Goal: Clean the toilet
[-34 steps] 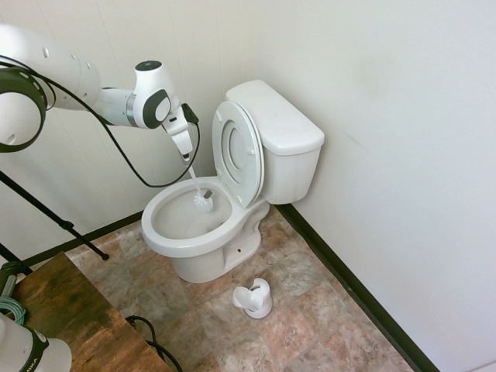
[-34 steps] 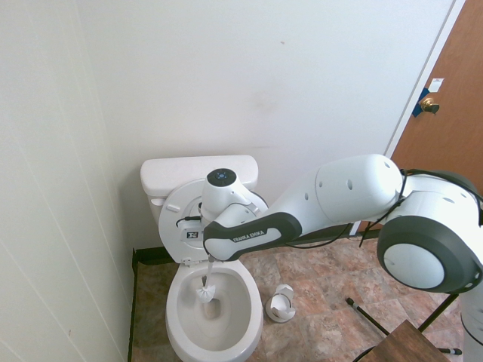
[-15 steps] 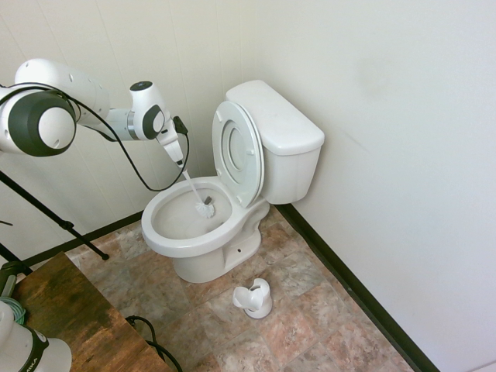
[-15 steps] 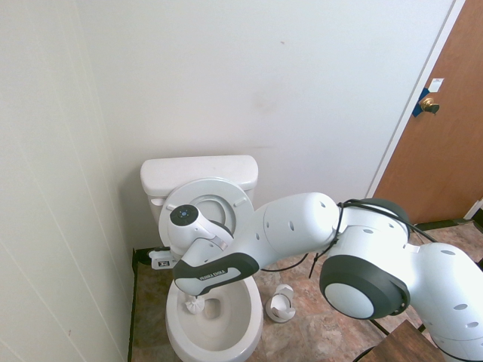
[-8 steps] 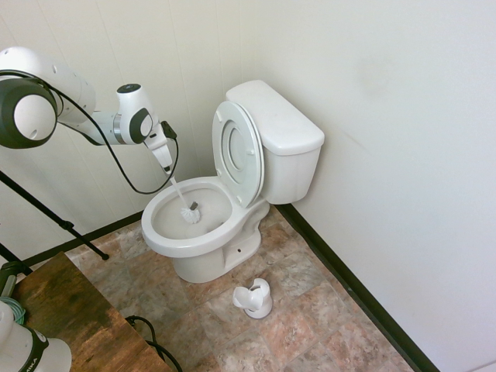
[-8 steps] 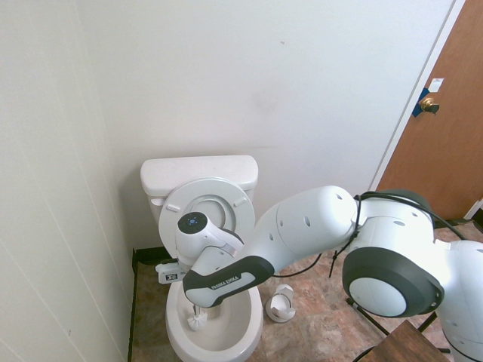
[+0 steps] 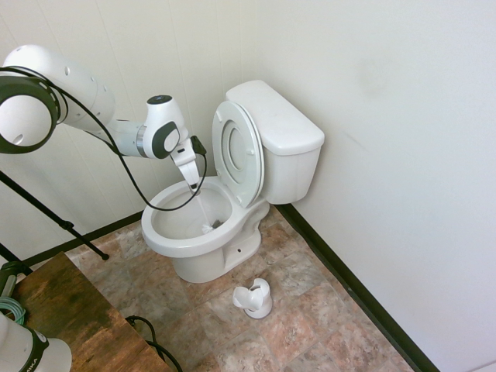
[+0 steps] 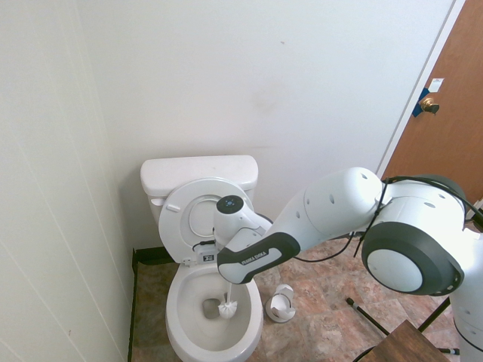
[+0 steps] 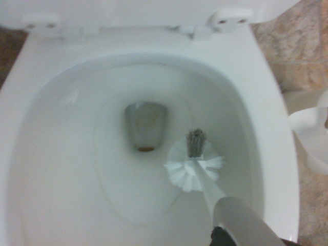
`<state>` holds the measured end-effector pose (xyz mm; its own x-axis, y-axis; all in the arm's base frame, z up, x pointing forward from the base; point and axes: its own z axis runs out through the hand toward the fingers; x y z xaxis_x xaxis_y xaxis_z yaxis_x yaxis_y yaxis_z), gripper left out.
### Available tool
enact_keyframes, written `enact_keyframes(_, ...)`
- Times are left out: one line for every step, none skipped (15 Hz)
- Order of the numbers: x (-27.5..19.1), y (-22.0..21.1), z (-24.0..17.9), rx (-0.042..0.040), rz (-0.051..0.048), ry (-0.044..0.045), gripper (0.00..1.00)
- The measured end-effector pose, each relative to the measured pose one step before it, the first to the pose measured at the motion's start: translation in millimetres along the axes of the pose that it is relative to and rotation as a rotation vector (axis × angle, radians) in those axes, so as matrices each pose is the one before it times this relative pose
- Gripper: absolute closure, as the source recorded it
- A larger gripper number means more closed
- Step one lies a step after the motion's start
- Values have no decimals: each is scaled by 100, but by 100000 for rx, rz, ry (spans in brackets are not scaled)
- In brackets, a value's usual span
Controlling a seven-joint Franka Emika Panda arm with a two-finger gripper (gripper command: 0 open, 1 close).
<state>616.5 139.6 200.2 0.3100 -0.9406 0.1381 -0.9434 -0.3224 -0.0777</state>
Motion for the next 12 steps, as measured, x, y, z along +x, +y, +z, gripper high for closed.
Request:
enact_keyframes(786,-554,345,474,1137,513,100)
enact_keyframes(375,-722,494,675,868,465,100)
enact_keyframes(160,-760,657,1228,1084,452,100)
enact_keyframes(86,-757,642,2057,1454,508,100)
enact_keyframes(26,-686,502,1796,1613,450,100)
enact_keyframes(-48,-599,307,1645,1206,339,100)
enact_keyframes(-144,-601,79,1791,1127,379,100)
enact_keyframes(-160,-601,-30,1437,1147,537,100)
enact_keyframes(-273,-584,-74,1323,694,436,100)
enact_keyframes(-537,-521,-20,1109,224,182,100)
enact_keyframes(-728,-489,-93,1069,-186,-78,100)
enact_keyframes(-954,-410,-95,939,-660,-218,100)
